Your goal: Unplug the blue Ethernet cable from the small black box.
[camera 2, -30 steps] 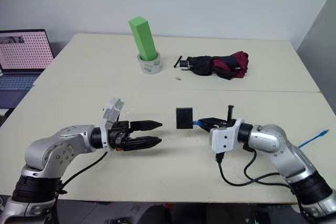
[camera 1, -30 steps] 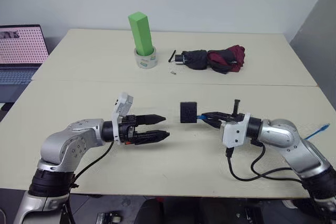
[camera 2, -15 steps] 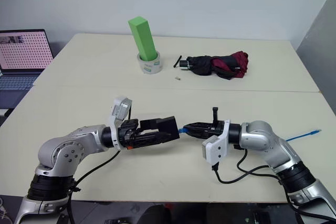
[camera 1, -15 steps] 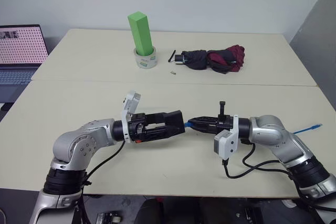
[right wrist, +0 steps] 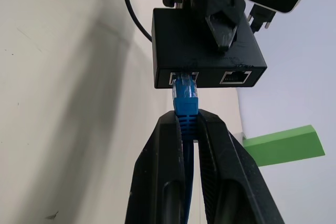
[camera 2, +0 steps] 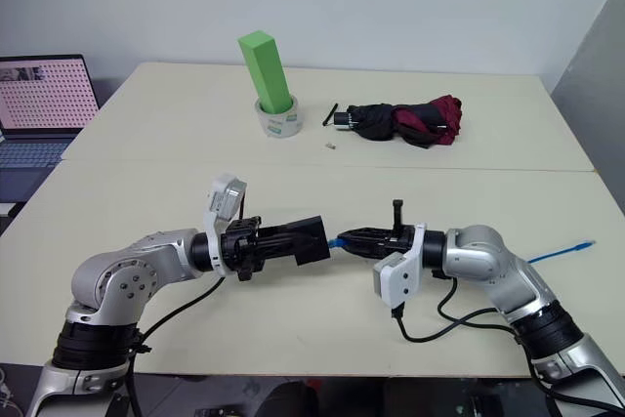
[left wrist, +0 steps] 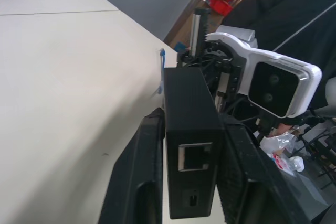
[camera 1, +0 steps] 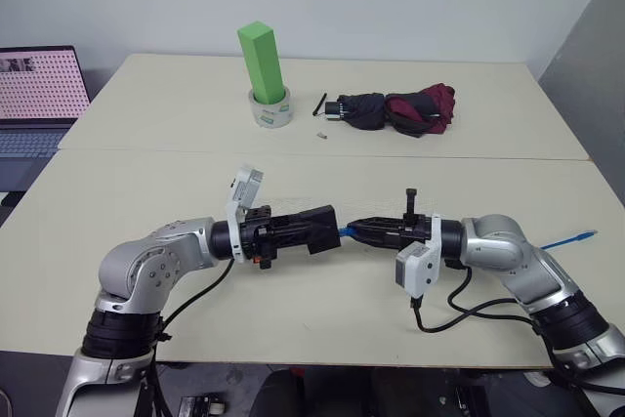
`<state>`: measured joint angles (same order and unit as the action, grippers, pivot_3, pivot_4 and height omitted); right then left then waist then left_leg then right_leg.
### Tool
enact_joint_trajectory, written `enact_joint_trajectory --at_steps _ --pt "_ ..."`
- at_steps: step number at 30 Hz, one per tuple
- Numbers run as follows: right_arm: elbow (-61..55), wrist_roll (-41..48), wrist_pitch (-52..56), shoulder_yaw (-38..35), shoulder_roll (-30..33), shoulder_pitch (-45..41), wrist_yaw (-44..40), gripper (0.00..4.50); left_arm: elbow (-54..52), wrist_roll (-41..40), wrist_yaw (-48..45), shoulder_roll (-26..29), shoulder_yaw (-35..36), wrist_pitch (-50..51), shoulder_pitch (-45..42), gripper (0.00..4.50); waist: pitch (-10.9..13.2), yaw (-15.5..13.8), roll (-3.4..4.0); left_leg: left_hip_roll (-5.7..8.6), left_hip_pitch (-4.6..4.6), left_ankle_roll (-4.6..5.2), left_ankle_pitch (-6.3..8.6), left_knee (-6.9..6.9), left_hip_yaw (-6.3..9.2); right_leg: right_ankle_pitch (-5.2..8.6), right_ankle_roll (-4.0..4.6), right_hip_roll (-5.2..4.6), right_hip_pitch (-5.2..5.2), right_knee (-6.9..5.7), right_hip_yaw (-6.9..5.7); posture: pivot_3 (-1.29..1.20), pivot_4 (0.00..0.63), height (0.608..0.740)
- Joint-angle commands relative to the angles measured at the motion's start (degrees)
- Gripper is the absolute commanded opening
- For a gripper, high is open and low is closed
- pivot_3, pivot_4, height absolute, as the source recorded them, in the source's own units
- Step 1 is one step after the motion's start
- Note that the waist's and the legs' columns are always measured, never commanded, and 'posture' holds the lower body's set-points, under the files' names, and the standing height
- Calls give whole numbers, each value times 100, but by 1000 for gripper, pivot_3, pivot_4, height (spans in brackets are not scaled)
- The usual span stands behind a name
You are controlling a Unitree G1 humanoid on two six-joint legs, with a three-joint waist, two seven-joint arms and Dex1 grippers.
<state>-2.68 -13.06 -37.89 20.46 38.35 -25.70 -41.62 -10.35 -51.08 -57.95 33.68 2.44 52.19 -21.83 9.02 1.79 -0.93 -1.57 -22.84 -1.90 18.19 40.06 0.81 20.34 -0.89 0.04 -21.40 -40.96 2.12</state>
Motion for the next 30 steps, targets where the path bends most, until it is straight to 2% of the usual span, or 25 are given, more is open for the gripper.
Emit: enact_joint_trajectory --at_steps 1,5,7,8,12,15,19,22,26,30 --pt "-39 -198 -100 -106 35 -191 4 107 -88 -33 -64 34 31 -12 -93 796 0 -1 0 0 0 0 0 0 0 0 0 0 0 0 1 0 150 740" --pt "-22 -167 -111 -135 73 -183 -34 107 -74 25 -105 44 0 -25 -111 796 0 -2 0 0 0 0 0 0 0 0 0 0 0 0 -1 0 150 740" --pt "-64 -72 5 -144 132 -169 -145 810 -68 53 -134 52 -18 -36 -122 796 0 -2 0 0 0 0 0 0 0 0 0 0 0 0 0 0 150 740" --pt "-158 40 182 -152 232 -140 -314 922 -67 93 -185 75 -52 -66 -131 796 0 -4 0 0 0 0 0 0 0 0 0 0 0 0 -1 0 150 740" --pt "-662 548 904 -195 584 29 -903 1918 -82 234 -358 148 -167 -167 -137 796 0 -8 0 1 0 0 0 0 0 0 0 -1 1 2 0 0 150 740" --pt "-1252 1193 1908 -317 793 266 -1290 1942 -52 358 -511 198 -253 -272 -166 796 0 -11 1 0 -1 0 0 -1 1 0 0 -1 0 1 -1 0 150 740" --pt "-2337 2759 4416 -617 986 649 -1510 1942 14 541 -805 259 -419 -463 -276 796 0 -15 0 0 -2 0 0 -1 3 0 0 -2 3 2 -2 0 150 740" --pt "-2784 3742 5837 -820 894 661 -1357 1942 57 647 -977 291 -513 -580 -365 796 0 -16 0 1 -2 1 0 -1 4 0 0 -2 4 2 -2 0 150 740" --pt "-2937 4479 6951 -987 632 516 -1096 1942 68 779 -1186 349 -603 -726 -452 796 1 -16 0 1 -2 1 1 -1 5 0 0 -2 3 4 -3 0 150 740" --pt "-2763 4700 7590 -968 304 312 -861 1942 -6 834 -1285 373 -645 -802 -480 796 1 -14 0 2 -3 2 1 -2 5 0 0 -1 3 5 -3 0 150 740"
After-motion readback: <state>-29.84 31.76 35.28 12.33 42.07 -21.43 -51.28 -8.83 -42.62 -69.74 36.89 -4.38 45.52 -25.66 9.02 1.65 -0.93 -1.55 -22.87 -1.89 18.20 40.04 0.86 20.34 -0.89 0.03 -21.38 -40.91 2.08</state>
